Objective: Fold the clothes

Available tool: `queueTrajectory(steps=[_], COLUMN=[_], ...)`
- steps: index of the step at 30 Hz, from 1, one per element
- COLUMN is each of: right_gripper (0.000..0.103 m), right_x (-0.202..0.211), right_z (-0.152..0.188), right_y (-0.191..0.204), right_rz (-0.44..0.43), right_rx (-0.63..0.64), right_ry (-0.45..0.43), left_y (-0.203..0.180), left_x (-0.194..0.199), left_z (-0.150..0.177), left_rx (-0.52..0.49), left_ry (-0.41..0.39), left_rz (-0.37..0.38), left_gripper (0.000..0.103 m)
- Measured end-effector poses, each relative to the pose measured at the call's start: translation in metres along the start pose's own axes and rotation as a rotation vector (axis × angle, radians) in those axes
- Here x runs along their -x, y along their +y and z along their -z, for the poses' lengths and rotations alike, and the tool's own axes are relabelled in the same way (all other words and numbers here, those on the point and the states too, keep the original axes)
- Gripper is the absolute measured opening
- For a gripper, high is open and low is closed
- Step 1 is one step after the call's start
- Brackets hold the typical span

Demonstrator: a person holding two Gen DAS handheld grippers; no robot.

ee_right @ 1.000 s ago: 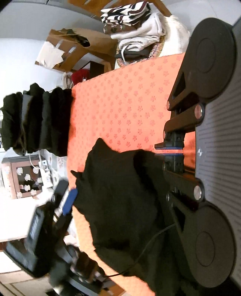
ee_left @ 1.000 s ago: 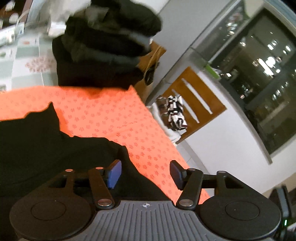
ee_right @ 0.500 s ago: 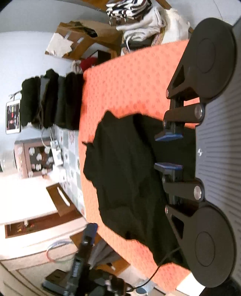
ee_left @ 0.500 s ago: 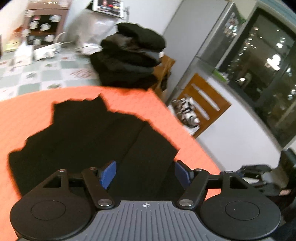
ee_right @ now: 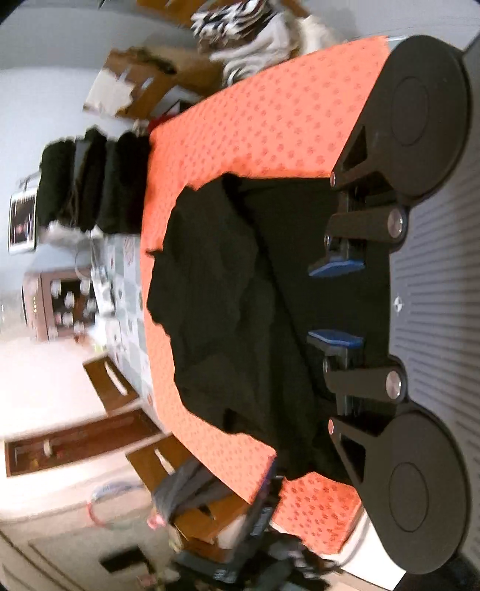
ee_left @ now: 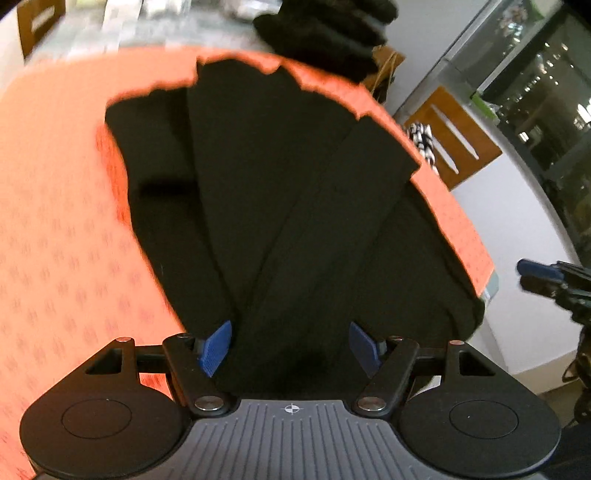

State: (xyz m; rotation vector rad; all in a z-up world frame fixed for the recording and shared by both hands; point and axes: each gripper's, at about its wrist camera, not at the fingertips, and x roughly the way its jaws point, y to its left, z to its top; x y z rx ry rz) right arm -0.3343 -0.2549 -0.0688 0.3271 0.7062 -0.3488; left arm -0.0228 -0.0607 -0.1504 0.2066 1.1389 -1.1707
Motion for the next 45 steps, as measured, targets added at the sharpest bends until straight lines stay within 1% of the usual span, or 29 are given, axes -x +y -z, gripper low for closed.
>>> queueTrajectory(steps=[2, 3, 4, 5, 6, 7, 9, 11, 15, 17, 19, 21, 23, 25, 29, 31, 33, 35, 37, 38, 39, 43, 45], right_gripper=[0.038, 0.038, 0.038, 0.038, 0.038, 0.038, 0.039, 0.039, 0.039, 0.039, 0.039, 0.039, 0.040, 0.040, 0.040, 0.040, 0.040, 0.040, 0.040, 0.040, 0.040, 0.040, 0.041], right_x=[0.004, 0.005, 0.005, 0.008, 0.010, 0.011, 0.013, 0.014, 0.011, 0.006, 0.000, -0.007, -0.013, -0.021, -0.037, -0.044, -0.050, -0.058, -0.066, -0.068, -0.070, -0.079, -0.079], right_z=[0.005, 0.007, 0.008, 0.009, 0.011, 0.010, 0.010, 0.009, 0.004, -0.001, -0.006, -0.014, -0.023, -0.031, -0.048, -0.055, -0.060, -0.064, -0.067, -0.069, -0.070, -0.074, -0.075], right_y=[0.005, 0.007, 0.007, 0.007, 0.007, 0.005, 0.001, -0.007, -0.032, -0.048, -0.065, -0.082, -0.097, -0.112, -0.129, -0.130, -0.129, -0.126, -0.121, -0.118, -0.115, -0.105, -0.101], right_rz=[0.034, 0.052, 0.067, 0.077, 0.087, 0.093, 0.105, 0.110, 0.092, 0.069, 0.043, 0.011, -0.022, -0.052, -0.100, -0.116, -0.128, -0.135, -0.131, -0.129, -0.128, -0.108, -0.096], right_rx=[-0.020, -0.027, -0.032, -0.039, -0.045, -0.047, -0.046, -0.044, -0.016, 0.001, 0.026, 0.068, 0.107, 0.145, 0.199, 0.220, 0.233, 0.243, 0.245, 0.244, 0.241, 0.240, 0.240], right_ry=[-0.003, -0.002, 0.000, -0.001, -0.002, -0.005, -0.007, -0.003, 0.009, 0.014, 0.022, 0.033, 0.040, 0.049, 0.068, 0.073, 0.075, 0.081, 0.086, 0.086, 0.084, 0.091, 0.091], left_y=[-0.001, -0.002, -0.002, -0.003, -0.003, -0.004, -0.005, -0.015, -0.036, -0.044, -0.051, -0.056, -0.056, -0.054, -0.055, -0.058, -0.058, -0.051, -0.042, -0.037, -0.033, -0.019, -0.010], left_x=[-0.001, -0.001, -0.002, -0.002, -0.003, -0.003, -0.004, 0.007, 0.031, 0.038, 0.044, 0.048, 0.049, 0.047, 0.045, 0.046, 0.045, 0.043, 0.043, 0.042, 0.041, 0.029, 0.024], left_z=[0.004, 0.005, 0.007, 0.009, 0.011, 0.012, 0.016, 0.013, 0.004, 0.003, 0.006, 0.010, 0.012, 0.011, 0.007, 0.006, 0.008, 0.012, 0.020, 0.024, 0.028, 0.043, 0.049], left_rx=[0.001, 0.001, 0.002, 0.002, 0.003, 0.003, 0.004, 0.014, 0.071, 0.105, 0.133, 0.167, 0.222, 0.273, 0.326, 0.314, 0.314, 0.349, 0.398, 0.423, 0.437, 0.484, 0.522], left_ry=[-0.006, -0.009, -0.012, -0.015, -0.018, -0.021, -0.027, -0.046, -0.058, -0.064, -0.081, -0.096, -0.115, -0.136, -0.172, -0.179, -0.170, -0.168, -0.179, -0.185, -0.190, -0.181, -0.193], left_rz=[-0.006, -0.010, -0.013, -0.016, -0.019, -0.023, -0.029, -0.021, 0.032, 0.032, -0.012, -0.073, -0.110, -0.123, -0.137, -0.149, -0.179, -0.169, -0.154, -0.145, -0.136, -0.134, -0.129], left_gripper=[0.070, 0.064, 0.057, 0.042, 0.023, 0.016, 0.012, 0.012, 0.012, 0.012, 0.012, 0.012, 0.011, 0.012, 0.012, 0.010, 0.010, 0.010, 0.023, 0.040, 0.049, 0.050, 0.052])
